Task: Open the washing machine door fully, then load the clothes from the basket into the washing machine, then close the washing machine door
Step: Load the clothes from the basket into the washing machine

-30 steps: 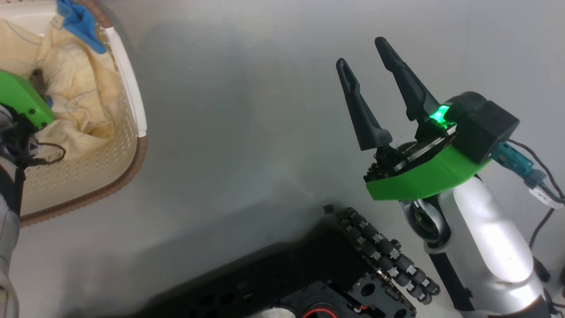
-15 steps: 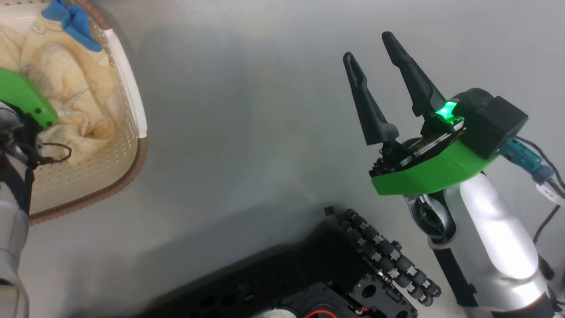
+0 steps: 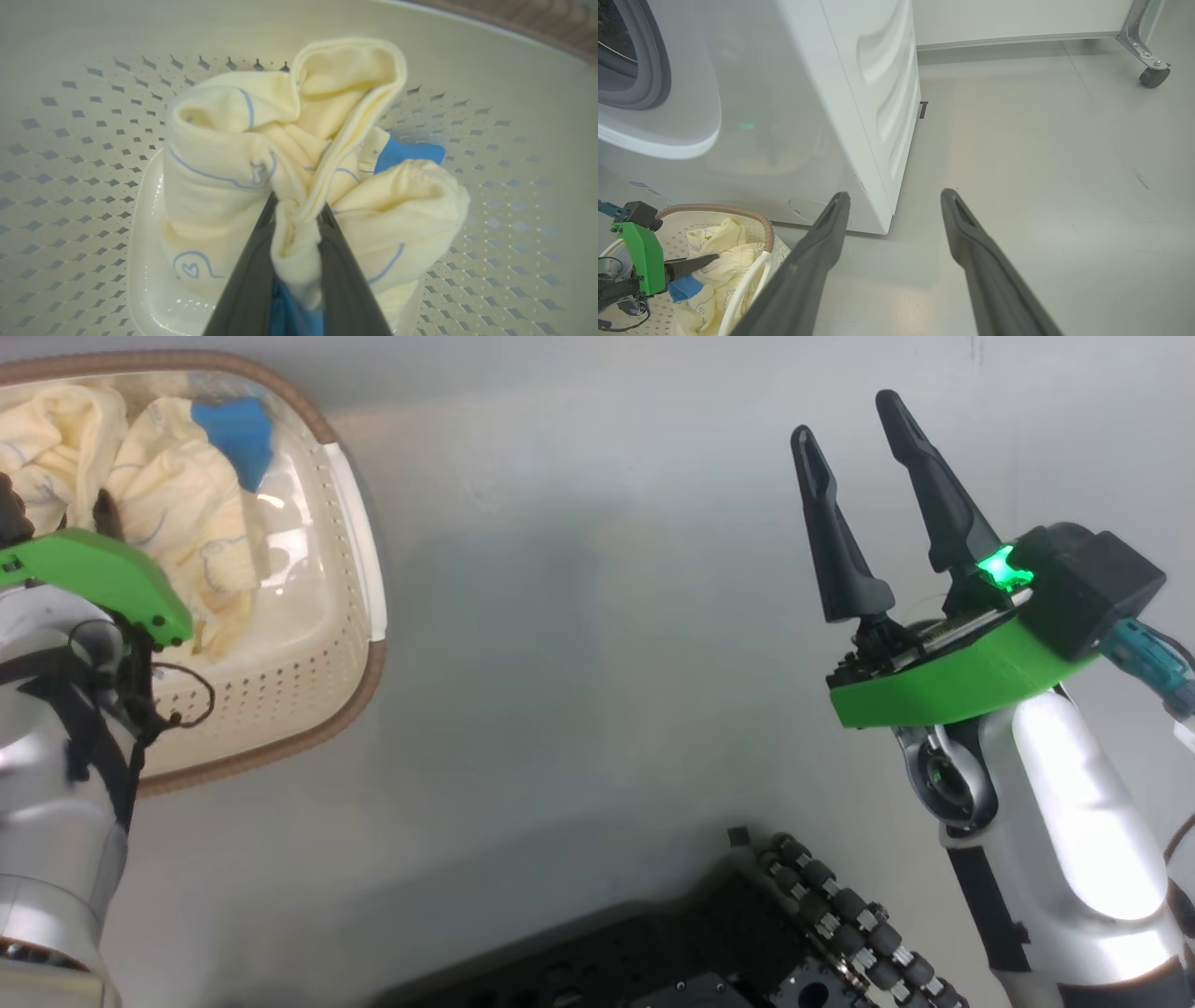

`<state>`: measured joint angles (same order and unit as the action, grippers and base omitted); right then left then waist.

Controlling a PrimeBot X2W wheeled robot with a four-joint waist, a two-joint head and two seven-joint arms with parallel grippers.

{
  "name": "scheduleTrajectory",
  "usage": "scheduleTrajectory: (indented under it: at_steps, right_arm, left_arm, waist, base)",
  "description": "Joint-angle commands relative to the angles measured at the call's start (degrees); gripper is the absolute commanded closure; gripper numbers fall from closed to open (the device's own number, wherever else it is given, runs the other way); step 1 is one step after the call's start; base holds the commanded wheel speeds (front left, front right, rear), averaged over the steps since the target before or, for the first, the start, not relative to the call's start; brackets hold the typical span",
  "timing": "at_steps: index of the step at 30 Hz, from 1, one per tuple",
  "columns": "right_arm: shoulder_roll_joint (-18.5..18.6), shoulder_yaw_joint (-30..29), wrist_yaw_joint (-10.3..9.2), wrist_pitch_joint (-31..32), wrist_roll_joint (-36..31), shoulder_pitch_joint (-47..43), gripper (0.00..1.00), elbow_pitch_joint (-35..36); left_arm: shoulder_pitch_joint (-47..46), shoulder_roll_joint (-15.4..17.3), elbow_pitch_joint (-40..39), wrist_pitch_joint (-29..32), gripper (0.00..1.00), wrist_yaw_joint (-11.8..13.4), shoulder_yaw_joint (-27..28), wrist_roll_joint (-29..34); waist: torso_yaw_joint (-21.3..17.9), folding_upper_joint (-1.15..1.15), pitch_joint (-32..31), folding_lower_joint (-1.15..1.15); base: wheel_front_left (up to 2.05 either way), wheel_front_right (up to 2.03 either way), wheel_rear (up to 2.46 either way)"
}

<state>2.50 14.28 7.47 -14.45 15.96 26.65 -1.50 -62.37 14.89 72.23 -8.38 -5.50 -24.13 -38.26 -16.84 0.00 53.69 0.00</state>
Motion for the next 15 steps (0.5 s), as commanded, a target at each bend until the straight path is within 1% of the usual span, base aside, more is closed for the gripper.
scheduleTrajectory:
  at_steps: [1,4,5,8,11,15]
  right_arm:
    - [0.4,0.1,0.02,-0.5,-0.4,-3.1,0.0,1.0]
    - [0.4,-1.4,0.02,-0.5,-1.3,-3.7,0.0,0.1]
    - [0.4,-2.2,0.02,-0.5,-1.9,-4.2,0.0,-0.5]
    - [0.4,-3.4,0.02,-0.5,-2.7,-5.3,0.0,-1.3]
    - [0.4,-4.2,0.02,-0.5,-3.5,-6.6,0.0,-2.0]
    - [0.4,-4.9,0.02,-0.5,-4.8,-8.4,0.0,-3.0]
  left_arm:
    - [2.3,1.4,-0.6,-1.8,1.0,0.3,0.8,0.4]
    - [3.5,0.9,-1.2,-4.8,1.0,0.8,0.5,0.9]
    - [4.6,0.6,-2.1,-5.9,1.0,1.1,0.5,1.2]
    - [6.9,0.1,-4.7,-6.5,1.0,1.9,0.9,1.8]
    - [10.5,0.3,-11.8,-6.6,1.0,3.7,2.8,3.3]
    - [17.5,0.1,-22.8,-6.6,1.0,5.8,5.8,6.5]
  waist:
    - [1.5,0.0,-2.5,0.0]
    - [2.6,0.0,-5.3,0.0]
    - [3.4,0.0,-7.2,0.0]
    - [4.7,0.0,-10.6,0.0]
    - [6.0,0.0,-14.0,0.0]
    - [7.4,0.0,-18.3,0.0]
  base:
    - [0.0,0.0,0.0]
    - [0.0,0.0,0.0]
    - [0.0,0.0,0.0]
    - [0.0,0.0,0.0]
    - [0.0,0.0,0.0]
    - [0.0,0.0,0.0]
